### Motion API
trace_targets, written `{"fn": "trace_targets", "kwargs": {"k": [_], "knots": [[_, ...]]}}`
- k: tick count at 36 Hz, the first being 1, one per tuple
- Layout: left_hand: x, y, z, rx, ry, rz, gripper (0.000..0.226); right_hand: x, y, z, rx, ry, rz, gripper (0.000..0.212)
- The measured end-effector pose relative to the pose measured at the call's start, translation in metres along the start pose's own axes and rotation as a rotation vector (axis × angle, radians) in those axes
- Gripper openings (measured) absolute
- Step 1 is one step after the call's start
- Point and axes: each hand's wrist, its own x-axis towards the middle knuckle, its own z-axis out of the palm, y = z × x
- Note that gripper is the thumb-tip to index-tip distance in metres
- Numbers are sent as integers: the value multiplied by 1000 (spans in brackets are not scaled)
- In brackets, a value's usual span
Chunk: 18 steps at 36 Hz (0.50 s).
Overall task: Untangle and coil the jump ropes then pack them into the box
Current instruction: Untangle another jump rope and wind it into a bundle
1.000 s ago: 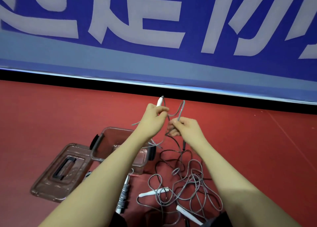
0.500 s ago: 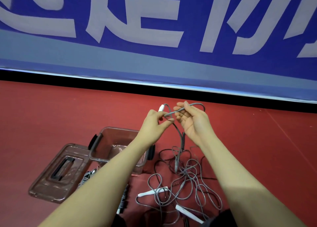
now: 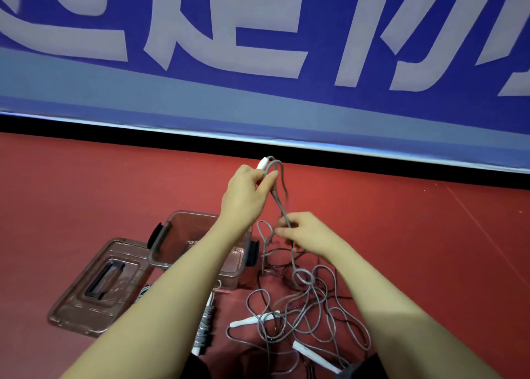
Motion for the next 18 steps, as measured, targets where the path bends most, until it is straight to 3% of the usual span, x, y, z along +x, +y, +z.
{"fn": "trace_targets", "kwargs": {"k": [3,6,8,10,11,15,18], "knots": [[2,3,-4,-38,7,13,39,3,-3,6,163,6,2,22],[1,4,-5,-201,-80,-14,46,5,-7,4,355,127,-25,30],[2,-1,-3,-277,-121,-115,37,4,-10,0,510,219,-53,30],[1,-8,-1,-236,-178,-210,25,5,-13,-4,647,294,-84,30],[0,-10,-1,-182,-222,-222,31,5,-15,-5,724,321,-91,30],[-11,-16,-3,38,-432,-104,37,6,-23,-10,1015,387,-110,30],[-16,-16,-7,3,-545,-78,37,5,-27,-14,1178,423,-124,29]]}}
